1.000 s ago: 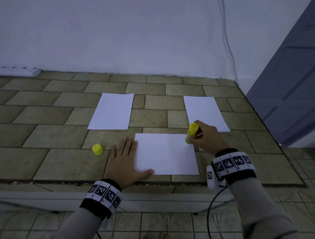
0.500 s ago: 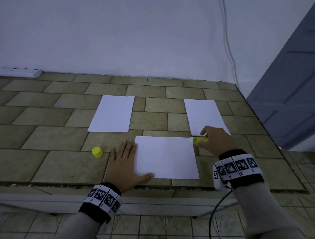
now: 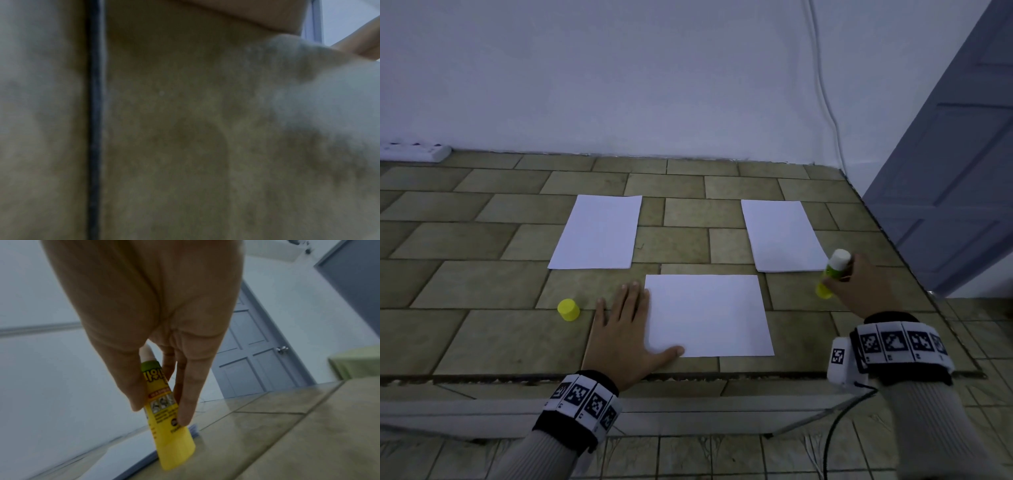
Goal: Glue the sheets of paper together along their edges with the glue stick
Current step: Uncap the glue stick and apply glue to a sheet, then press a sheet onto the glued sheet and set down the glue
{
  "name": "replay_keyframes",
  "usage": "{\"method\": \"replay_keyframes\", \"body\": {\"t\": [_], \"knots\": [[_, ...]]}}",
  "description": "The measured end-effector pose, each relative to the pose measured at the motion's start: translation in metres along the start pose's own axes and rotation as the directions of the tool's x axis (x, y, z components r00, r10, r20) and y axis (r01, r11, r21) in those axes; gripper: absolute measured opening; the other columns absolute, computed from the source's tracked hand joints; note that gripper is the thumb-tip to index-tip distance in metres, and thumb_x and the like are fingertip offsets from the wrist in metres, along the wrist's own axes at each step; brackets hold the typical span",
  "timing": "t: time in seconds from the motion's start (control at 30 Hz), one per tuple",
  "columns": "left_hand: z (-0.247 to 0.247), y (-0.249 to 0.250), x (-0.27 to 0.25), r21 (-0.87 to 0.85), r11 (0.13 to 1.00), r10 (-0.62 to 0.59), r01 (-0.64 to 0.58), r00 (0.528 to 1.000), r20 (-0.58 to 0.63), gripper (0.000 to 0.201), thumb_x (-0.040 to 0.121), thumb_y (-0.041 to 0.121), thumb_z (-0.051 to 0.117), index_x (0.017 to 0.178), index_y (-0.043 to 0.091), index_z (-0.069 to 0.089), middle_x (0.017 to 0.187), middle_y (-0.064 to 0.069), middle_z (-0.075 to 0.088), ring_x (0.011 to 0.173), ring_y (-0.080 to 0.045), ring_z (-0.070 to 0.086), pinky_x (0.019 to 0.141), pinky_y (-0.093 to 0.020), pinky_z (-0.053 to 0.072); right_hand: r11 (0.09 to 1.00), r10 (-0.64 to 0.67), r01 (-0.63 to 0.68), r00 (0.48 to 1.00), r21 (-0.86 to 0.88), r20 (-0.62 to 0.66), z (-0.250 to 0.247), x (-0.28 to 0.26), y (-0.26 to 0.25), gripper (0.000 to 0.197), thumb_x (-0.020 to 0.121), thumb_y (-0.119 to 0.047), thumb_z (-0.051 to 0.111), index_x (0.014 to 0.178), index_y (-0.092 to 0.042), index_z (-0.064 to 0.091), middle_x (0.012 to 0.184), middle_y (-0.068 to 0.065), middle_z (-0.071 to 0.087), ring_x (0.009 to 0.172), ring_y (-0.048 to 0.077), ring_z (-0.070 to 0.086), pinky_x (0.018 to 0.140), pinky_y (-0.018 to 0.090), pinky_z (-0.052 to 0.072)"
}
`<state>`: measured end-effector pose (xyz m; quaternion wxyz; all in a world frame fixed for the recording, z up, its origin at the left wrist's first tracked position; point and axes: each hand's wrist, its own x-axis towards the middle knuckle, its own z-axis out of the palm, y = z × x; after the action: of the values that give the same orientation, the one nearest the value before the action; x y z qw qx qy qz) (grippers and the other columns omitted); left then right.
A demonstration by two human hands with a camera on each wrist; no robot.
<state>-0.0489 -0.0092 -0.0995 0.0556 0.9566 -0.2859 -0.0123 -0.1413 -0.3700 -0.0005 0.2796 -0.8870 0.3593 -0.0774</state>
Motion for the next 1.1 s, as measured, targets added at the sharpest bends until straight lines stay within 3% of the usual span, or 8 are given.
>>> {"method": "replay_keyframes", "body": {"t": [0.3,0.37,0.47,0.63,0.73,0.83,0.97,1.1], "knots": [[0.000,0.000,0.000,0.021,1.000,-0.001,0.001,1.000,0.002,0.123,0.070,0.096,0.009,0.153,0.006,0.019,0.161,-0.013,0.016,0.149,-0.028,0.014,0.117,-0.059,0.013,0.994,0.087,-0.085,0.996,0.062,-0.018,-0.001,0.005,0.016,0.047,0.080,-0.014,0.075,0.115,0.005,0.050,0.101,0.020,0.058,0.092,0.035,0.056,0.072,0.037,0.041],[0.000,0.001,0.000,0.024,1.000,-0.006,0.006,1.000,0.005,0.123,0.070,0.095,0.007,0.153,0.005,0.020,0.161,-0.013,0.017,0.149,-0.029,0.015,0.117,-0.058,0.013,0.989,0.136,-0.137,0.991,0.049,0.018,0.000,0.001,0.017,0.039,0.078,-0.023,0.077,0.099,0.004,0.058,0.094,0.023,0.062,0.086,0.036,0.061,0.072,0.041,0.049],[0.000,0.001,0.000,0.019,1.000,-0.005,0.005,1.000,0.007,0.124,0.069,0.095,0.003,0.154,0.006,0.017,0.162,-0.011,0.012,0.150,-0.027,0.010,0.119,-0.056,0.008,0.978,0.204,-0.192,0.959,-0.075,0.197,0.006,-0.014,0.013,0.037,0.084,-0.036,0.069,0.069,-0.005,0.054,0.068,0.013,0.059,0.065,0.026,0.057,0.061,0.031,0.044],[0.002,0.000,0.001,0.022,1.000,-0.013,0.013,1.000,0.010,0.116,0.076,0.090,0.005,0.153,0.005,0.020,0.161,-0.012,0.017,0.149,-0.028,0.015,0.117,-0.058,0.014,0.997,0.032,-0.004,0.928,-0.077,0.372,0.023,-0.028,-0.023,0.024,0.089,-0.028,0.063,0.086,-0.005,0.065,0.078,0.010,0.069,0.063,0.016,0.061,0.065,0.028,0.049],[0.001,0.001,0.001,-0.004,1.000,-0.017,0.017,1.000,-0.001,0.114,0.078,0.088,0.003,0.153,0.004,0.020,0.160,-0.012,0.019,0.148,-0.028,0.018,0.117,-0.058,0.014,0.989,-0.144,0.150,0.955,-0.004,0.258,0.033,-0.016,-0.052,0.011,0.088,-0.019,0.064,0.092,-0.010,0.060,0.090,0.008,0.065,0.076,0.019,0.059,0.073,0.028,0.048],[0.000,0.001,0.001,-0.019,0.999,-0.026,0.026,1.000,0.005,0.115,0.076,0.088,-0.002,0.154,0.004,0.015,0.161,-0.011,0.015,0.149,-0.025,0.013,0.119,-0.056,0.009,0.972,-0.213,0.226,0.963,-0.069,0.163,0.044,0.010,-0.066,0.026,0.088,-0.016,0.063,0.111,-0.006,0.058,0.109,0.011,0.063,0.098,0.022,0.057,0.081,0.027,0.042],[-0.001,0.003,0.000,-0.022,0.999,-0.040,0.040,0.999,-0.003,0.114,0.079,0.087,0.001,0.152,0.002,0.022,0.159,-0.012,0.024,0.148,-0.026,0.021,0.117,-0.057,0.018,0.941,-0.103,0.168,0.969,-0.295,0.224,0.065,0.040,-0.069,0.044,0.093,-0.026,0.057,0.128,-0.002,0.045,0.132,0.018,0.046,0.123,0.033,0.043,0.099,0.041,0.040],[-0.001,0.002,0.000,-0.022,0.999,-0.046,0.046,0.999,0.013,0.117,0.074,0.089,-0.005,0.154,0.005,0.012,0.162,-0.009,0.013,0.150,-0.023,0.010,0.120,-0.054,0.009,0.901,0.098,0.016,0.966,-0.433,0.241,0.078,0.054,-0.065,0.056,0.093,-0.041,0.053,0.133,-0.005,0.039,0.142,0.017,0.035,0.133,0.037,0.031,0.108,0.052,0.031]]}}
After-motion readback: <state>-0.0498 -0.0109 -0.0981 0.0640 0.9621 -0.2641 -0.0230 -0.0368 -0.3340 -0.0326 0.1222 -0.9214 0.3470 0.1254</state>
